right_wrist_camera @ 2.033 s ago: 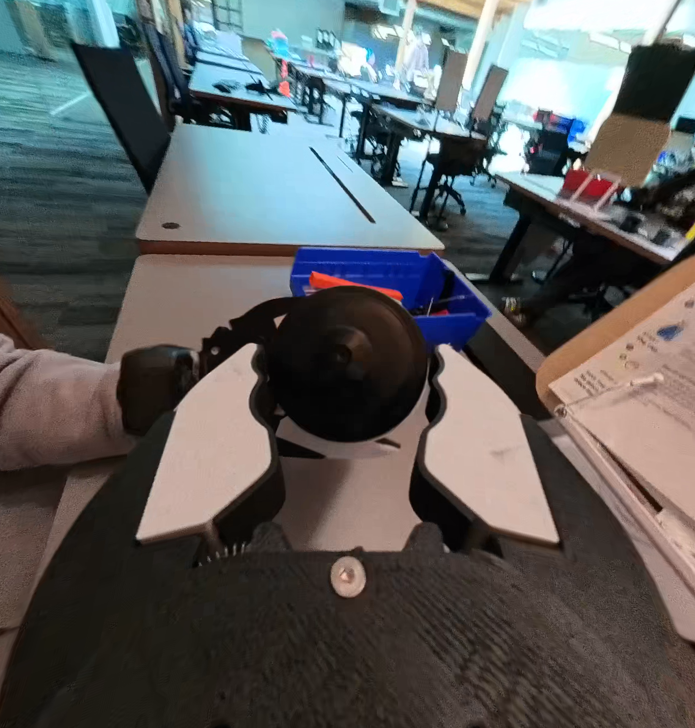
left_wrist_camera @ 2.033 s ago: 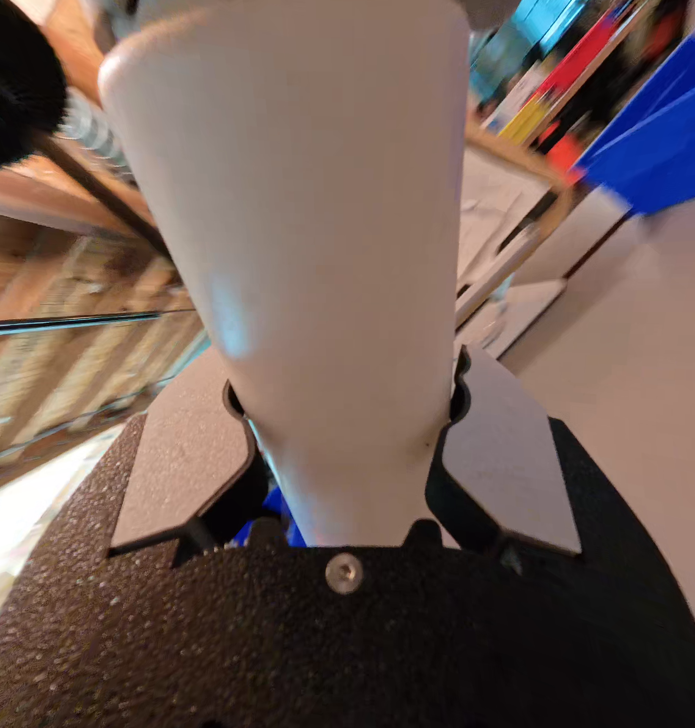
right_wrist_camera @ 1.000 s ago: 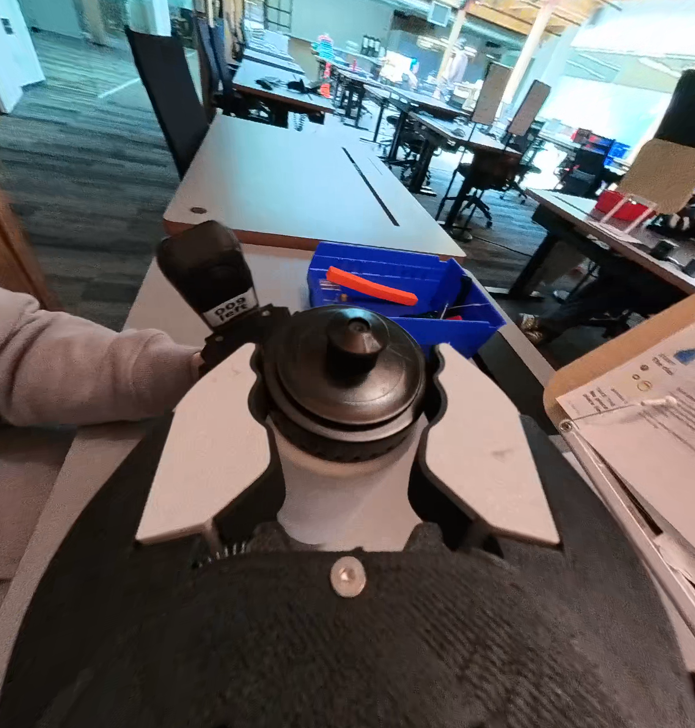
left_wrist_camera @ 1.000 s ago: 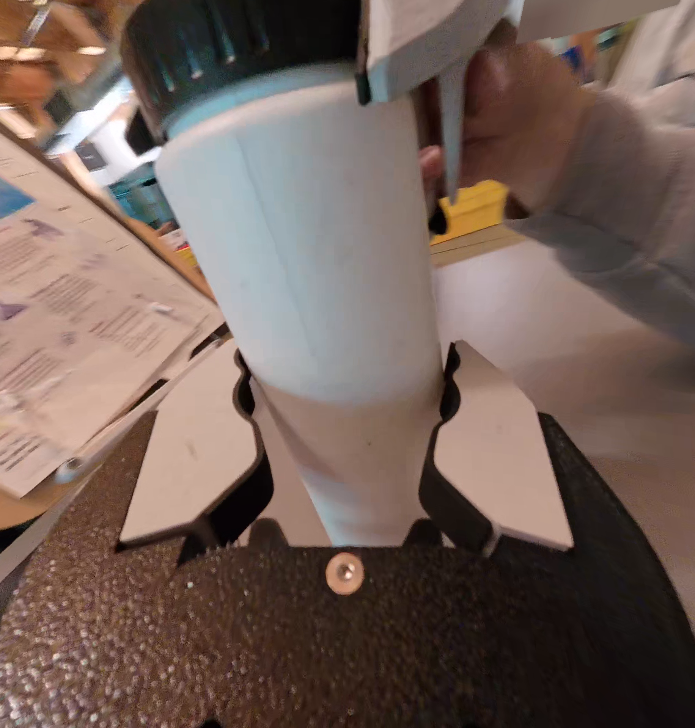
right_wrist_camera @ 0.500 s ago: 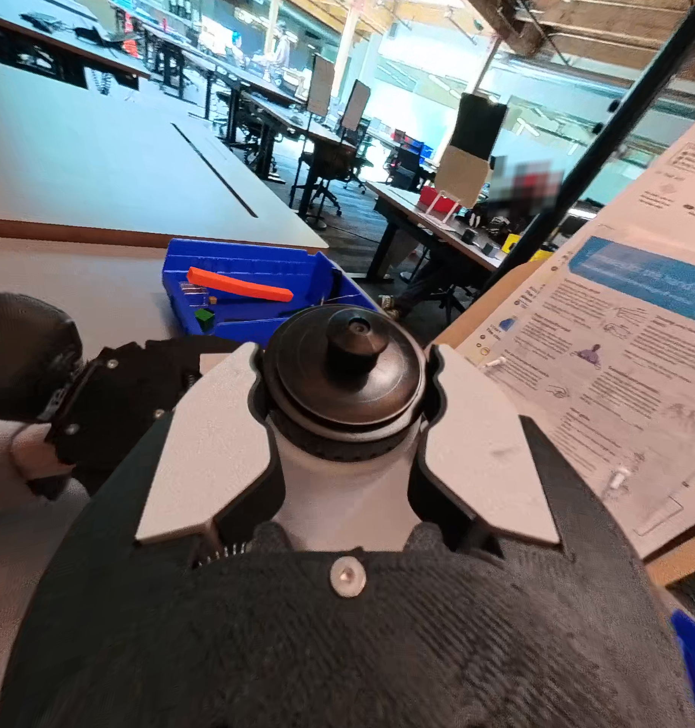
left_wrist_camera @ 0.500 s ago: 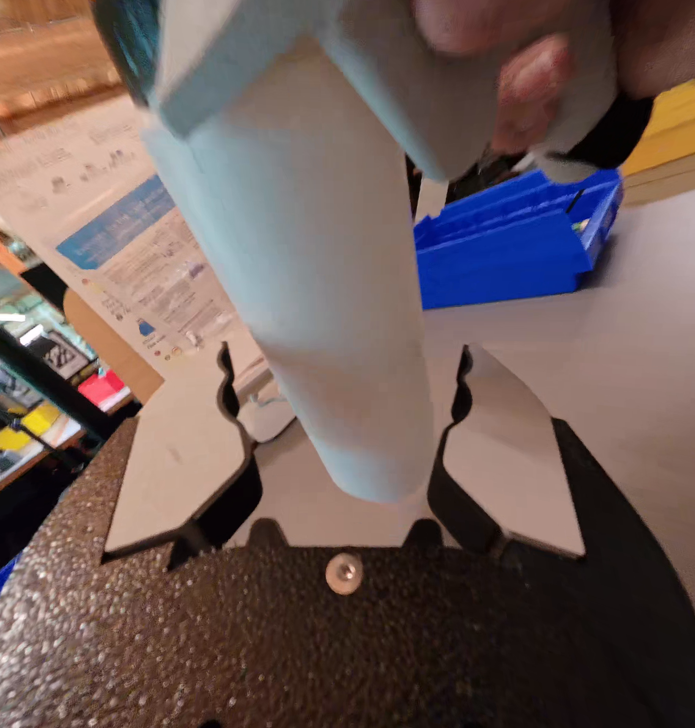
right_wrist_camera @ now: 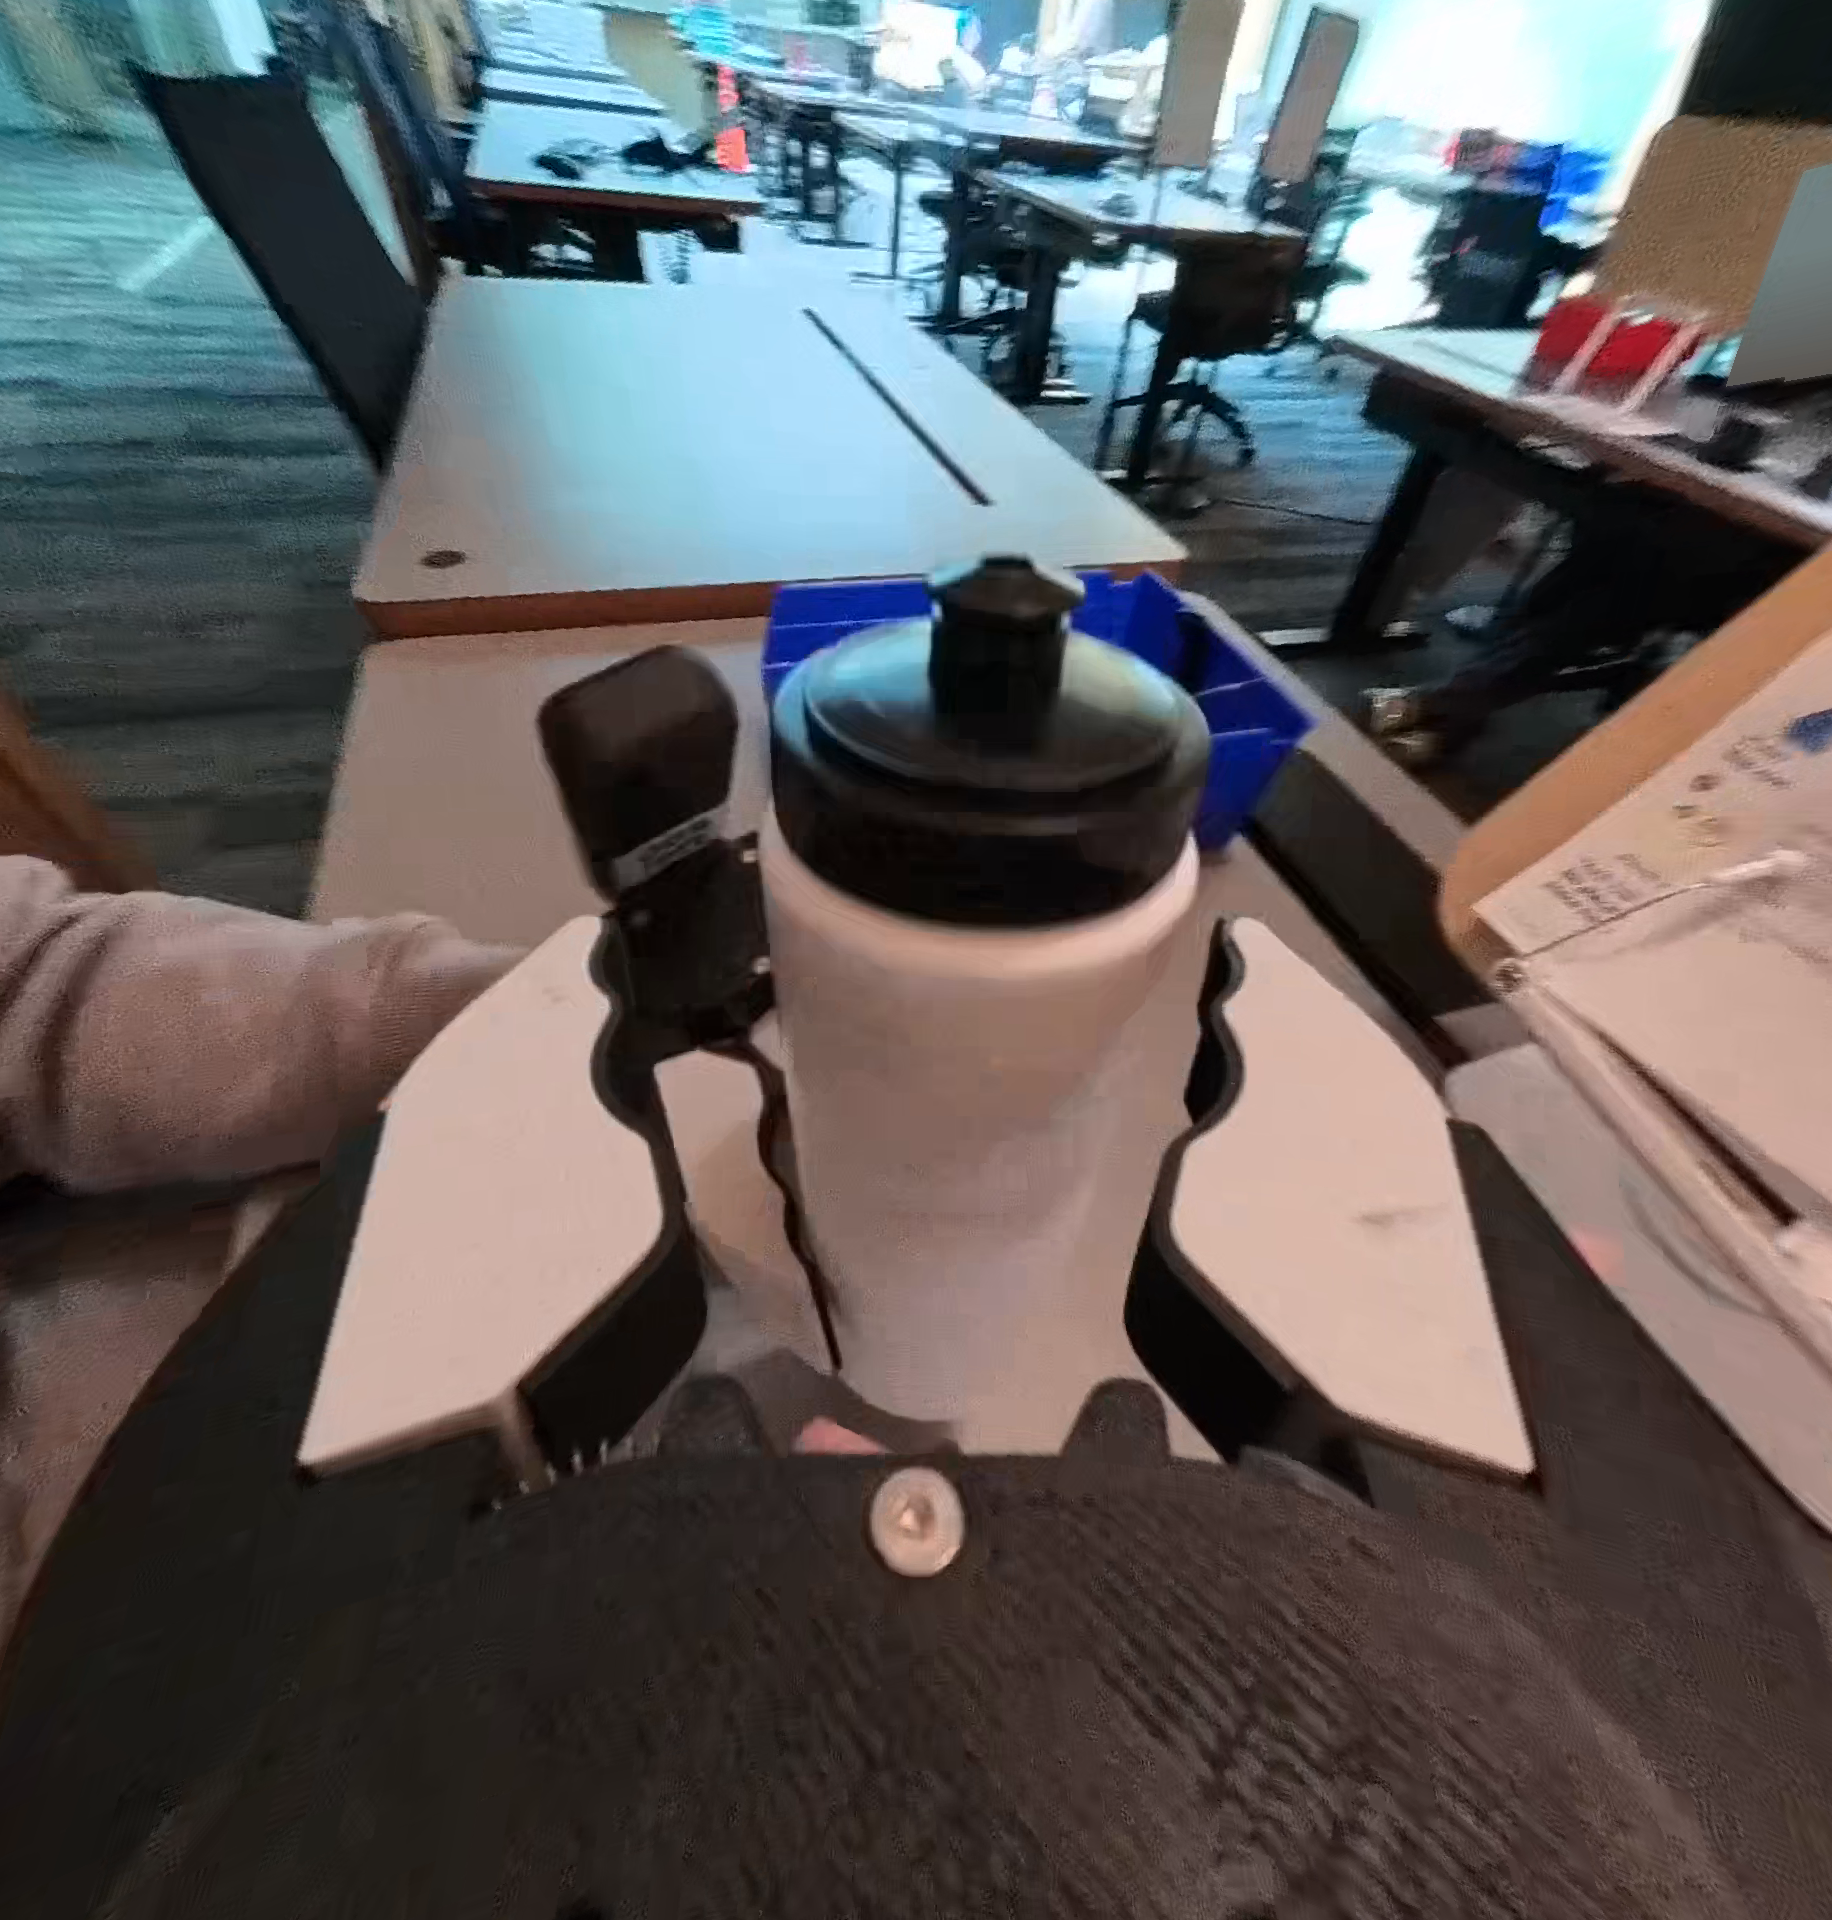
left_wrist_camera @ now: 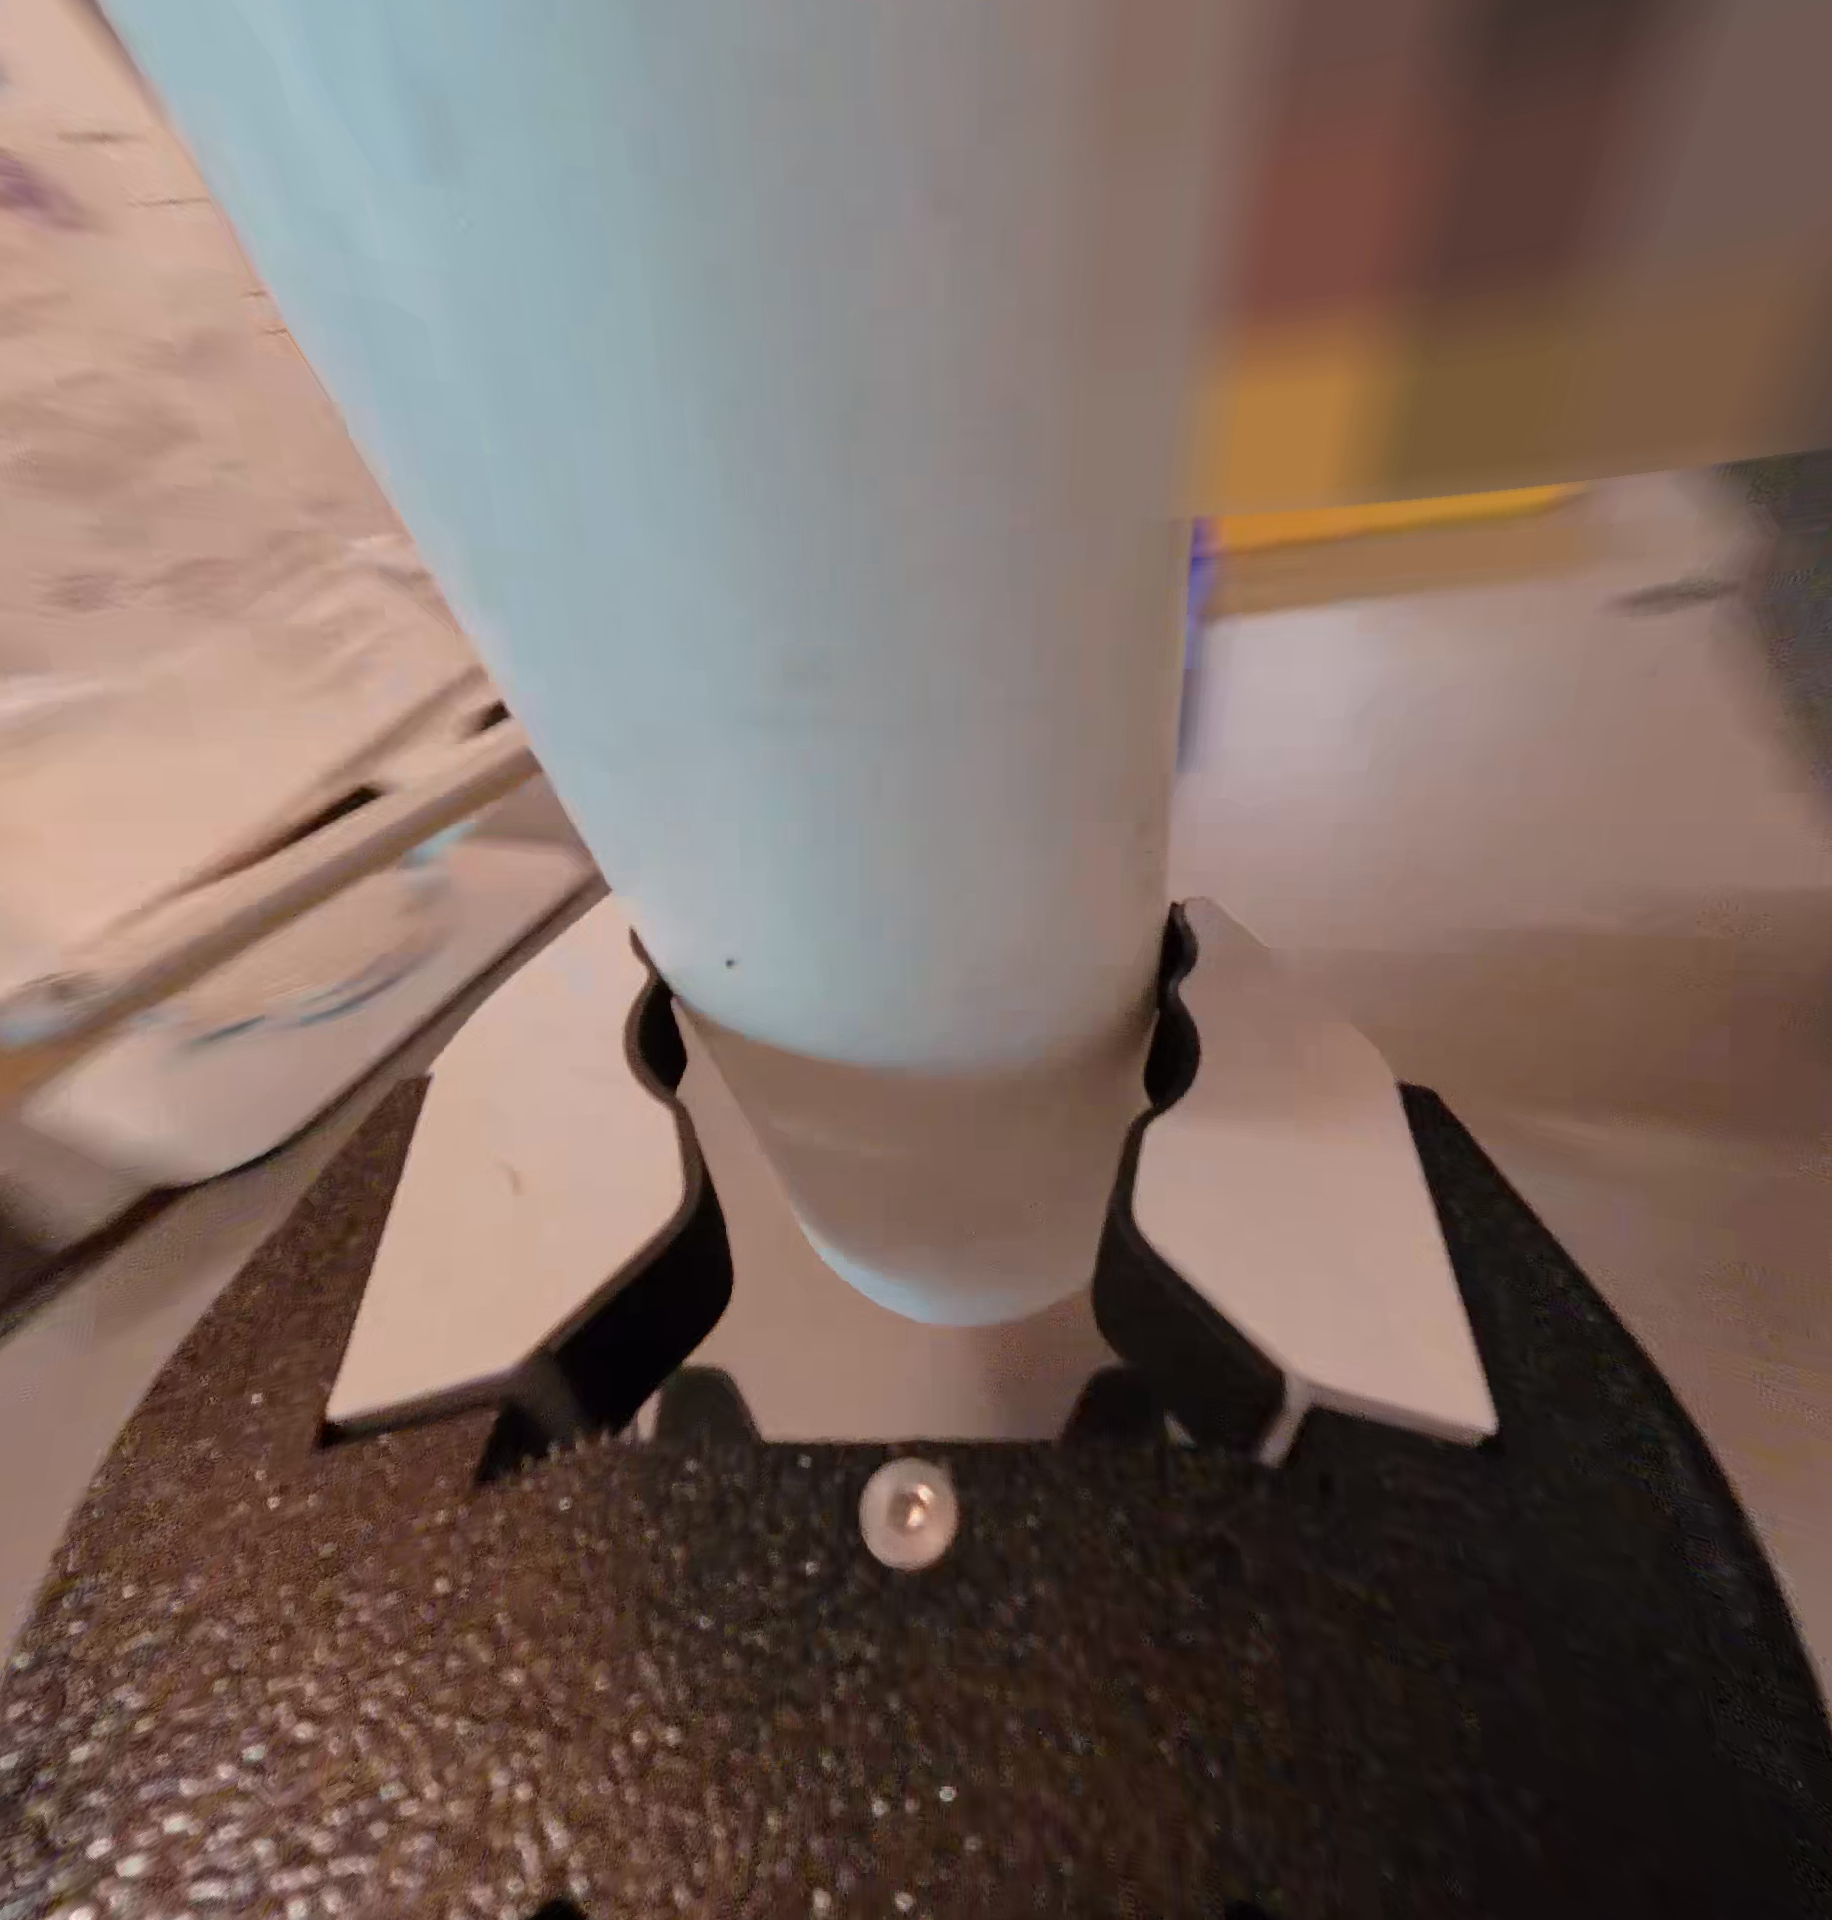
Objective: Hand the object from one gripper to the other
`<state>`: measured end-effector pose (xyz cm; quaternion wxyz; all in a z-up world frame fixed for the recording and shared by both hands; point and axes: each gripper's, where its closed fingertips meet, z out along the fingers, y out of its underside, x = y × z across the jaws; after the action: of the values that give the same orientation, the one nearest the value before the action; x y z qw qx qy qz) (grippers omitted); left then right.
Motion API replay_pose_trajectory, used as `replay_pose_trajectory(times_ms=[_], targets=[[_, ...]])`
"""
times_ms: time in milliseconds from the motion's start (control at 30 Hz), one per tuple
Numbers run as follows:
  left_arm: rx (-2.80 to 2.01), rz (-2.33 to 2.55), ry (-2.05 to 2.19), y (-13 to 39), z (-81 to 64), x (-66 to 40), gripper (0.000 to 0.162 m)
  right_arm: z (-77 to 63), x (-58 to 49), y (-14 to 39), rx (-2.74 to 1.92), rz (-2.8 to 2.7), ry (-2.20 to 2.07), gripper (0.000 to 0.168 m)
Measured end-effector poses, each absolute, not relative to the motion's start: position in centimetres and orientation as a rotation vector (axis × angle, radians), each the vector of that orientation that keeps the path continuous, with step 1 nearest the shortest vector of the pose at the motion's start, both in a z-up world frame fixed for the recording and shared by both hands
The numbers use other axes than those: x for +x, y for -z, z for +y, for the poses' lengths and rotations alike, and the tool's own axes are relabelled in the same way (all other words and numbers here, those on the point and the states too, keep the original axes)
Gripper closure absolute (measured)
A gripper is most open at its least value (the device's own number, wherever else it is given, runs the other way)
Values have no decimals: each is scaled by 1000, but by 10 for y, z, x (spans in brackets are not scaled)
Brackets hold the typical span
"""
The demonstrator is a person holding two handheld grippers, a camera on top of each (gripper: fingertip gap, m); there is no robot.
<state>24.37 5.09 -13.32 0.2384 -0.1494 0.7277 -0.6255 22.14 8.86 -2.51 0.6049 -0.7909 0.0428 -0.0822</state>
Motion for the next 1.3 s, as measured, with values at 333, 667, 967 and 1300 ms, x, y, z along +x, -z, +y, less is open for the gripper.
replay_pose_trajectory(times_ms=[333, 667, 967, 1300], targets=[[146, 2367, 2150, 139, 25, 152, 73, 84, 161, 35, -1699, -249, -361, 76], [-209, 2025, 2032, 120, 42, 207, 59, 88, 221, 14, -1693, 20, 116, 81], [-660, 1589, 1412, 116, 80, 274, 49, 98, 271, -10, -1407, 423, 603, 81], [-725, 1535, 1163, 127, 105, 287, 68, 119, 260, -2, -1401, 411, 409, 79]])
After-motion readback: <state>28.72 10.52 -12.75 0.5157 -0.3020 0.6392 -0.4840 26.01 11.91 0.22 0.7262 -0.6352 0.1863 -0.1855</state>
